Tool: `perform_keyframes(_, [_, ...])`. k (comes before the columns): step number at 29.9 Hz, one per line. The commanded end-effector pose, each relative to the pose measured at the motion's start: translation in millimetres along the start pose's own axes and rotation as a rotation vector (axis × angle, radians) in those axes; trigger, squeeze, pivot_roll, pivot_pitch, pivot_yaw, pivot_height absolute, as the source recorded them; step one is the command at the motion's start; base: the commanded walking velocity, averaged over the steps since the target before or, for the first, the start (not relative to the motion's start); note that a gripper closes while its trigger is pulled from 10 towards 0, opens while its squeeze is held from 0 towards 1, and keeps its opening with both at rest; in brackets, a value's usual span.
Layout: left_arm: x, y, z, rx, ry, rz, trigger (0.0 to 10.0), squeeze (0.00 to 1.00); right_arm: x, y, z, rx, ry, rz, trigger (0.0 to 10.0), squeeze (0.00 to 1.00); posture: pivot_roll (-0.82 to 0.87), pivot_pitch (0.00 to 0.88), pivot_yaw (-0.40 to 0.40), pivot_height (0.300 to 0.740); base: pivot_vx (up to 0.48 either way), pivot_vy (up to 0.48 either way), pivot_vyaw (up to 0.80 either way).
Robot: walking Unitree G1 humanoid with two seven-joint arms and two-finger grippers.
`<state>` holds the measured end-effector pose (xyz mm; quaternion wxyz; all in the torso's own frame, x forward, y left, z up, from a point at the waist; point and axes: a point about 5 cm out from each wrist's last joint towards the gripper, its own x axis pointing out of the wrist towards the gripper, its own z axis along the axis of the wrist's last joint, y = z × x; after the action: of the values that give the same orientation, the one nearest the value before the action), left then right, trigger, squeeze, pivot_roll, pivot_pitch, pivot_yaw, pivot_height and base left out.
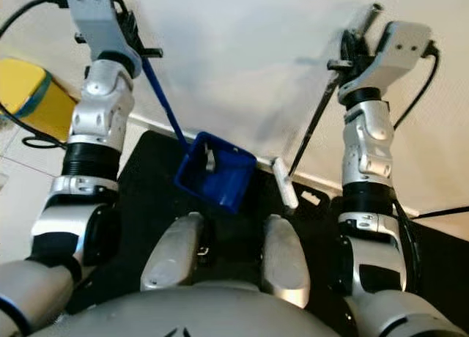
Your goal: Sweep floor
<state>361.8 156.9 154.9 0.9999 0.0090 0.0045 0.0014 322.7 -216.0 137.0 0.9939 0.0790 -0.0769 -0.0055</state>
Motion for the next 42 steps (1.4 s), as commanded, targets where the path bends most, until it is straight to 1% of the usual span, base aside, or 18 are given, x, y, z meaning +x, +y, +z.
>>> perform_keyframes(1, [0.6, -1.2, 8, 0.002, -0.026, -0.013, 10.0, 0.0, 0.2, -13.0, 13, -0.031, -0.049, -0.042, 10.0, 0.0, 0.01, 0.014, 0.004, 0.74, 0.0, -0.45, 0.0])
perform_keyframes(8, [0.4, -0.7, 11, -0.019, -0.032, -0.024, 10.0, 0.0, -0.1, -13.3, 12, -0.03, -0.046, -0.042, 10.0, 0.0, 0.01, 0.014, 0.004, 0.74, 0.0, -0.47, 0.0])
perform_keyframes(23, [1.0, 0.0, 11, -0.009, -0.023, -0.014, 10.0, 0.0, -0.2, -14.4, 12, -0.031, -0.046, -0.049, 10.0, 0.0, 0.01, 0.014, 0.005, 0.74, 0.0, -0.458, 0.0])
perform_keyframes(25, [1.6, 1.6, 9, 0.007, -0.007, -0.003, 10.0, 0.0, -0.3, -14.3, 12, -0.031, -0.046, -0.05, 10.0, 0.0, 0.01, 0.014, 0.008, 0.74, 0.0, 0.0, 0.0])
perform_keyframes(29, [2.2, 4.0, 7, 0.012, 0.002, 0.014, 10.0, 0.0, -0.3, -14.2, 12, -0.031, -0.045, -0.05, 10.0, 0.0, 0.01, 0.013, 0.009, 0.74, 0.0, 0.0, 0.0])
perform_keyframes(31, [3.3, 7.9, 8, 0.02, 0.007, 0.045, 10.0, 0.0, -0.5, -14.4, 12, -0.031, -0.045, -0.049, 10.0, 0.0, 0.01, 0.013, 0.009, 0.74, 0.0, 0.0, 0.0])
perform_keyframes(36, [4.1, 12.1, 5, 0.036, 0.024, 0.073, 10.0, 0.0, -0.7, -14.1, 11, -0.03, -0.043, -0.048, 10.0, 0.0, 0.0, 0.01, 0.011, 0.74, 0.0, 0.0, 0.0])
perform_keyframes(39, [4.0, 16.6, 1, 0.059, 0.049, 0.093, 10.0, 0.0, -1.2, -13.6, 10, -0.03, -0.038, -0.043, 10.0, 0.0, 0.0, 0.012, 0.012, 0.74, 0.0, 0.0, 0.0])
perform_keyframes(41, [0.7, 23.4, -12, 0.089, 0.091, 0.107, 10.0, 0.0, -5.5, -14.2, 3, -0.029, -0.01, -0.041, 10.0, 0.0, 0.0, 0.015, 0.014, 0.74, 0.0, 0.0, 0.0])
perform_keyframes(42, [0.7, 23.4, -12, 0.089, 0.091, 0.107, 10.0, 0.0, -5.5, -14.2, 3, -0.029, -0.01, -0.041, 10.0, 0.0, 0.0, 0.015, 0.014, 0.74, 0.0, 0.0, 0.0])
